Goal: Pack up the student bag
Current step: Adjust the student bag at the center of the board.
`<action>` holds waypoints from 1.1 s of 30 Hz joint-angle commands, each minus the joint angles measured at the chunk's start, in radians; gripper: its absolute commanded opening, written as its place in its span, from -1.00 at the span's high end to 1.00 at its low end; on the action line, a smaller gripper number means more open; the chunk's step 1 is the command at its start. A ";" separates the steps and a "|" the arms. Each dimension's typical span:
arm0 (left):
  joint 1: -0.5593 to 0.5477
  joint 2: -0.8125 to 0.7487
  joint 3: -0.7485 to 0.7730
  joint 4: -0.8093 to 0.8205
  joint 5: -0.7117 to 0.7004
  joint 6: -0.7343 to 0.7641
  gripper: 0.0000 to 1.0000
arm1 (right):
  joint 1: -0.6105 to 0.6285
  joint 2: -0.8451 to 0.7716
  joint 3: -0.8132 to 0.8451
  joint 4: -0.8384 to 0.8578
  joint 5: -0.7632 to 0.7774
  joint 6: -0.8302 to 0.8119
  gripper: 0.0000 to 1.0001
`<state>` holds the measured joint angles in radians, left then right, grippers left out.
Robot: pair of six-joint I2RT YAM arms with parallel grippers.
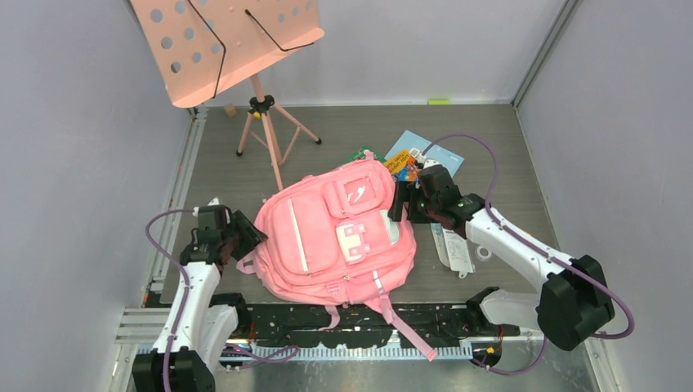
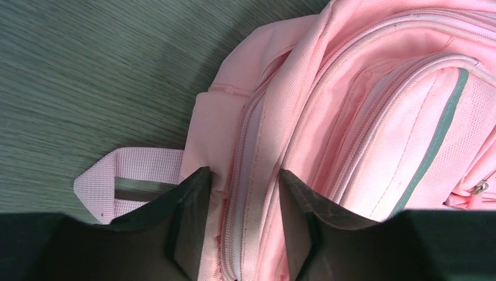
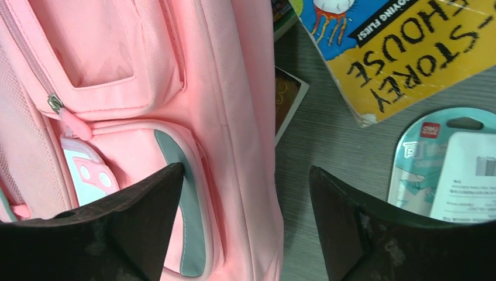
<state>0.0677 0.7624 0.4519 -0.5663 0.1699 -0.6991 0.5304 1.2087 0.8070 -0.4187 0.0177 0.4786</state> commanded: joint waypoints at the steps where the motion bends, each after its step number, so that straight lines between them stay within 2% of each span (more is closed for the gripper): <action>1: -0.002 0.029 0.000 0.097 0.091 0.015 0.14 | -0.038 0.029 -0.019 0.108 -0.117 0.026 -0.59; 4: 0.000 0.037 0.005 0.107 0.111 0.024 0.46 | -0.051 0.047 -0.022 0.130 -0.141 0.027 -0.34; 6: 0.000 0.036 0.009 0.117 0.131 0.025 0.92 | -0.052 0.052 -0.018 0.133 -0.154 0.024 0.01; 7: -0.001 0.037 0.013 0.122 0.144 0.027 1.00 | -0.052 0.051 -0.012 0.132 -0.161 0.023 0.34; 8: -0.001 0.038 0.020 0.130 0.164 0.035 1.00 | -0.052 0.047 -0.008 0.120 -0.162 0.019 0.48; 9: -0.001 0.045 0.032 0.132 0.177 0.046 1.00 | -0.052 0.031 0.001 0.112 -0.165 0.019 0.75; 11: 0.000 0.061 0.067 0.123 0.230 0.076 1.00 | -0.052 -0.007 0.017 0.083 -0.157 0.010 0.98; 15: 0.000 0.073 0.140 0.118 0.336 0.126 1.00 | -0.052 -0.114 0.067 -0.006 -0.100 -0.010 0.99; 18: 0.000 0.062 0.164 0.154 0.410 0.110 1.00 | -0.052 -0.180 0.122 -0.083 -0.010 -0.022 0.99; 22: -0.016 0.074 0.217 0.168 0.432 0.107 1.00 | -0.052 -0.234 0.184 -0.127 0.105 -0.050 0.99; 27: -0.074 0.170 0.301 0.160 0.463 0.143 1.00 | -0.052 -0.178 0.260 -0.109 0.192 -0.059 0.99; 33: -0.174 0.266 0.337 0.167 0.437 0.149 1.00 | -0.073 -0.021 0.339 -0.039 0.256 -0.092 0.99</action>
<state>-0.0360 1.0023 0.7387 -0.4583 0.4877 -0.5598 0.4808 1.1221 1.0485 -0.6762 0.1406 0.4026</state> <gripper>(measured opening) 0.040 0.100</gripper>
